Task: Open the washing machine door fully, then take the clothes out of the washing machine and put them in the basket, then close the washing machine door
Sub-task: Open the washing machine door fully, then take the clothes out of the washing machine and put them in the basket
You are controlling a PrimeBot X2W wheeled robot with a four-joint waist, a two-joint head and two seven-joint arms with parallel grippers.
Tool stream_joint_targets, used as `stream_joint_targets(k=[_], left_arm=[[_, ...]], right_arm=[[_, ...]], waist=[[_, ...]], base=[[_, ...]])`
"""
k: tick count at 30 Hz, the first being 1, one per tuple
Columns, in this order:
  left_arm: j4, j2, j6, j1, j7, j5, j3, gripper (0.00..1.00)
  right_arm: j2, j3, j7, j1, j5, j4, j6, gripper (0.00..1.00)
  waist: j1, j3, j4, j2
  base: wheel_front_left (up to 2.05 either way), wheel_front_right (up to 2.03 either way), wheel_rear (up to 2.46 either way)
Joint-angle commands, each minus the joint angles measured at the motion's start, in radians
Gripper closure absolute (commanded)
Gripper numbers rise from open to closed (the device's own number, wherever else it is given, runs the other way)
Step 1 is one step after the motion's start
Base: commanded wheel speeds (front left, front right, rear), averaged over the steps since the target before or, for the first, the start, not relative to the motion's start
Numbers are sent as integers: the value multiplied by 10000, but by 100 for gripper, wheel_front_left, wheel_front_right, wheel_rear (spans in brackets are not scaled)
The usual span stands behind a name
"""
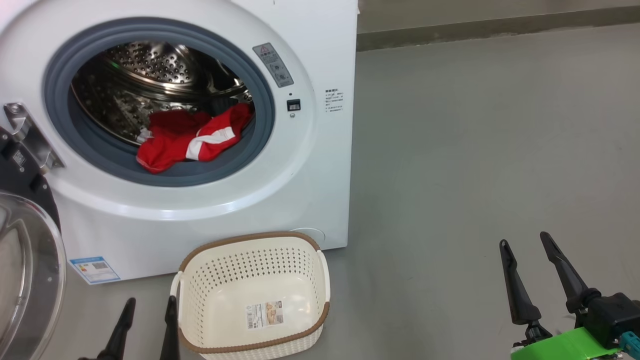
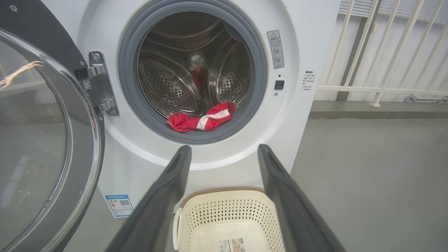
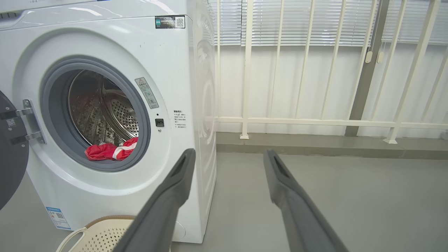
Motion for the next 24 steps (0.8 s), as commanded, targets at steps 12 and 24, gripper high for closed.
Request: stream_joint_targets(k=[12, 24], left_arm=[[-300, -219, -232, -23, -121, 366, 750, 0], [-381, -448, -345, -32, -122, 369, 945, 0]], right_arm=[[-272, 97, -63, -45, -8, -356, 63, 0], [-266, 137, -63, -115, -31, -297, 63, 0]], waist=[[0, 31, 23, 0], [0, 84, 31, 0]], base=[[0, 0, 0], [0, 0, 0]])
